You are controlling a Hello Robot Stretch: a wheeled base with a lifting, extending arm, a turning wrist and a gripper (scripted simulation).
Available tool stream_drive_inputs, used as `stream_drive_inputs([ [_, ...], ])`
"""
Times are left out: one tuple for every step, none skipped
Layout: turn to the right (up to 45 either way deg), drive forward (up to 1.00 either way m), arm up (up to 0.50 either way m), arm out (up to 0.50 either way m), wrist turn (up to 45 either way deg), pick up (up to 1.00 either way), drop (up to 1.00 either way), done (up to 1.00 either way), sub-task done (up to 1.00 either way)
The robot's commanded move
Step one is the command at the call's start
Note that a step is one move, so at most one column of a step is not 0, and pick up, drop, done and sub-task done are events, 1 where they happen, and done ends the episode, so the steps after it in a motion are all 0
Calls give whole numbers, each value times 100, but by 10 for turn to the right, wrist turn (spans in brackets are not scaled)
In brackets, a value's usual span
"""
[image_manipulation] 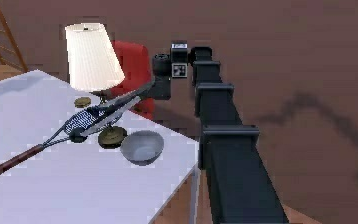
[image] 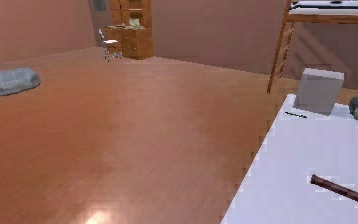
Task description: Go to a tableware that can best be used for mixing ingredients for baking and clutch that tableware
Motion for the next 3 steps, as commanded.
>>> stream_drive_inputs([
  [0, 0, 0, 0, 450, 0, 0, 0, 0],
  [0, 0, -28, 0, 0, 0, 0, 0, 0],
  [0, 0, 0, 0, 0, 100, 0, 0, 0],
])
